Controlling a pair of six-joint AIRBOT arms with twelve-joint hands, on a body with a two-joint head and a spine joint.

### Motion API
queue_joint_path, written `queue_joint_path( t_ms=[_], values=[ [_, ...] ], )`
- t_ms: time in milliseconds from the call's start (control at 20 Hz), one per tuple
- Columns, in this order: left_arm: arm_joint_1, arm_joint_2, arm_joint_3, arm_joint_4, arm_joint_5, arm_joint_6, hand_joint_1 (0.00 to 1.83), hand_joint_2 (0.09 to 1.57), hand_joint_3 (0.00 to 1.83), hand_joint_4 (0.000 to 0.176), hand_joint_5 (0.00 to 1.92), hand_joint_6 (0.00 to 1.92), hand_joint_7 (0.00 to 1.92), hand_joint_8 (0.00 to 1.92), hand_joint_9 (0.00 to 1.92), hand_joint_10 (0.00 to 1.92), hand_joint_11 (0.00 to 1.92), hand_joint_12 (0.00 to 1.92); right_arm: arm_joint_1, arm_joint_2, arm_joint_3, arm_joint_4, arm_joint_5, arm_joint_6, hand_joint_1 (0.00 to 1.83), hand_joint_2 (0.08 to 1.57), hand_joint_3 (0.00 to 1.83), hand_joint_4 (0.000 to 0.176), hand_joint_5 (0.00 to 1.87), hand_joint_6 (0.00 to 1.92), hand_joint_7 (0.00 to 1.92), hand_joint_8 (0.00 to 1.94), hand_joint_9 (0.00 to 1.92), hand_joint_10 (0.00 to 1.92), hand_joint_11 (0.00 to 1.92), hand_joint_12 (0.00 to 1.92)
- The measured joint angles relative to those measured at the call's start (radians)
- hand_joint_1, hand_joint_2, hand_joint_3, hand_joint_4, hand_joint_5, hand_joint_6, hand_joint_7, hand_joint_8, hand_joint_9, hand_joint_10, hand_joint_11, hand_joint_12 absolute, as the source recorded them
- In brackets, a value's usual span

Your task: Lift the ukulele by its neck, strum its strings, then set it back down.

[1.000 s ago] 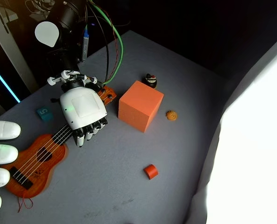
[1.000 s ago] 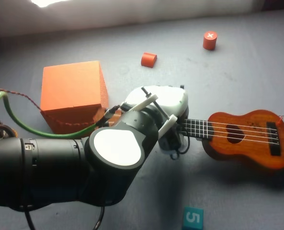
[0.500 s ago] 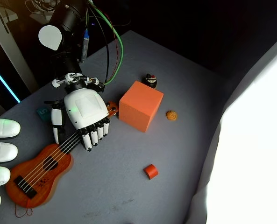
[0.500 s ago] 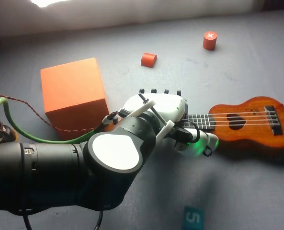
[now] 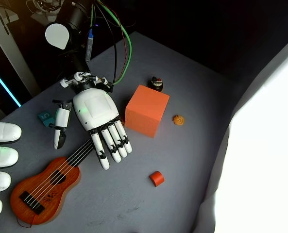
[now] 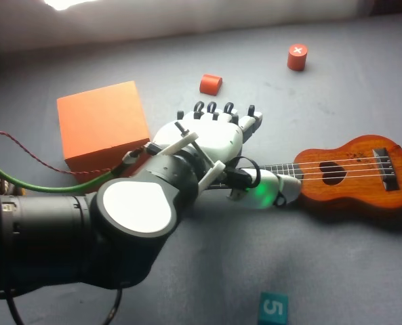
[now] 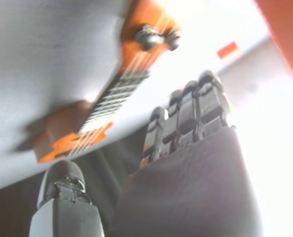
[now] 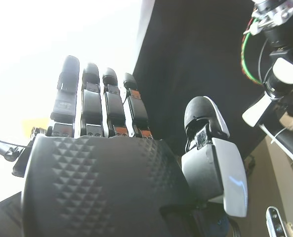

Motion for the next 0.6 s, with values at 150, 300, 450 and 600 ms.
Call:
queue_joint_path(
  t_ms=[150, 300, 450, 600],
  values=[
    [-0.048, 0.026, -0.017, 0.002, -0.03, 0.057, 0.02, 1.01, 0.0, 0.114, 0.0, 0.0, 0.0, 0.0, 0.0, 0.0, 0.0, 0.0, 0.0, 0.001, -0.002, 0.0, 0.0, 0.0, 0.0, 1.29, 0.0, 0.0, 0.12, 0.01, 0.13, 0.0, 0.07, 0.13, 0.0, 0.53],
    [-0.097, 0.056, -0.041, 0.013, -0.047, 0.117, 0.01, 1.09, 0.0, 0.055, 0.11, 0.01, 0.2, 0.01, 0.2, 0.03, 0.0, 0.62, 0.0, 0.001, -0.002, -0.001, -0.001, 0.0, 0.0, 1.3, 0.0, 0.0, 0.16, 0.03, 0.16, 0.01, 0.13, 0.16, 0.0, 0.63],
    [-0.145, 0.098, -0.069, -0.005, -0.07, 0.177, 0.06, 1.12, 0.0, 0.0, 0.43, 0.05, 0.61, 0.08, 0.51, 0.36, 0.07, 1.41, 0.0, 0.001, -0.002, 0.0, 0.0, 0.0, 0.0, 1.29, 0.0, 0.0, 0.32, 0.1, 0.41, 0.09, 0.35, 0.36, 0.0, 1.23],
    [-0.216, 0.165, -0.114, -0.079, -0.09, 0.295, 0.01, 1.22, 0.01, 0.0, 0.95, 0.25, 0.92, 0.86, 0.75, 1.26, 0.55, 1.66, 0.0, 0.001, -0.002, 0.0, 0.0, 0.0, 0.03, 1.31, 0.0, 0.0, 0.77, 0.96, 0.99, 0.79, 0.74, 1.38, 0.47, 1.9]
  ],
)
